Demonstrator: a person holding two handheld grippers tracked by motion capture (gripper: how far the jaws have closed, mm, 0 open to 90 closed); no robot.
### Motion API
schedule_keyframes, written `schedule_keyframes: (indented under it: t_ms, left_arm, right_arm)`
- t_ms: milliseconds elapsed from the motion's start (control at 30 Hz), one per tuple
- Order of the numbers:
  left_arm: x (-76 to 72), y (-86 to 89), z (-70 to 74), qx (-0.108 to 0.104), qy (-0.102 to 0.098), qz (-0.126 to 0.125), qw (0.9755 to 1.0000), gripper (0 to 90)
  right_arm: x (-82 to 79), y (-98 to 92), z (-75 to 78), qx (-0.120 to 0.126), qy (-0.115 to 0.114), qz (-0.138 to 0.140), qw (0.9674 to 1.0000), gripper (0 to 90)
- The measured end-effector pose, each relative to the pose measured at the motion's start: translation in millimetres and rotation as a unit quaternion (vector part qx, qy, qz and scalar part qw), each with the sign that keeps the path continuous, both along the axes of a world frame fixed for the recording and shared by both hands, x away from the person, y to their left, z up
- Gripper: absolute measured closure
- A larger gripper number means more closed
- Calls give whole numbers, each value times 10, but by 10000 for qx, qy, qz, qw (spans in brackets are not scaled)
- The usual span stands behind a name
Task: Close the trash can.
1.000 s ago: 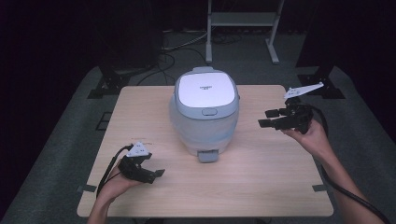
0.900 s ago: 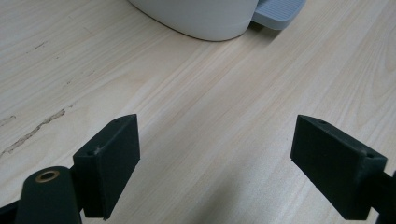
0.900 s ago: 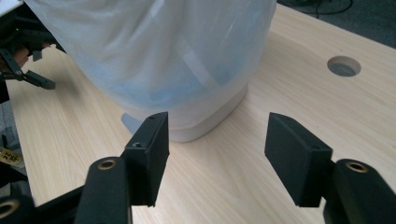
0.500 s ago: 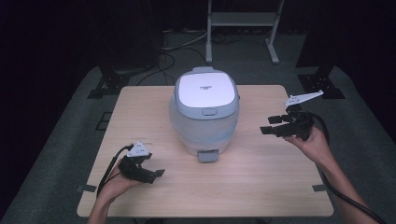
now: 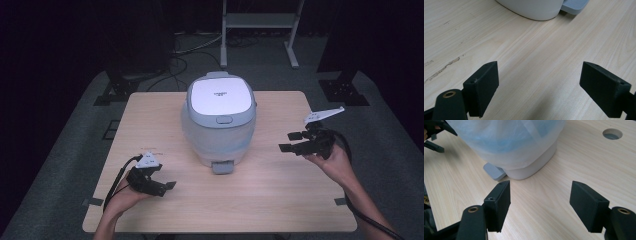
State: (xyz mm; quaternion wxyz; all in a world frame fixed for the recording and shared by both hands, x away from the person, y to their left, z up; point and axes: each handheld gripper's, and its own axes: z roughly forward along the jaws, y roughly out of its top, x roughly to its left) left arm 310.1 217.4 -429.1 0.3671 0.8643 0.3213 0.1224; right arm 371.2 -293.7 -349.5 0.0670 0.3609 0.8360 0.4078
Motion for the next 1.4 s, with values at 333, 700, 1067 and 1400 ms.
schedule_keyframes:
  t_ms: [333,700,1067,1400]
  left_arm:
    - [-3,3,-9,56,-3,13,10000,148]
    - [-3,0,-15,60,-2,2,10000,148]
    - [-4,-2,-22,52,4,5,10000,148]
    - [-8,-9,-25,61,13,1,10000,148]
  right_arm:
    - [-89,-7,-170,26,77,-24,10000,312]
    - [-201,-45,-350,16,81,-139,9999,301]
    - [-284,-76,-460,139,60,-216,9997,302]
    - [-379,-107,-558,206,48,-272,9994,302]
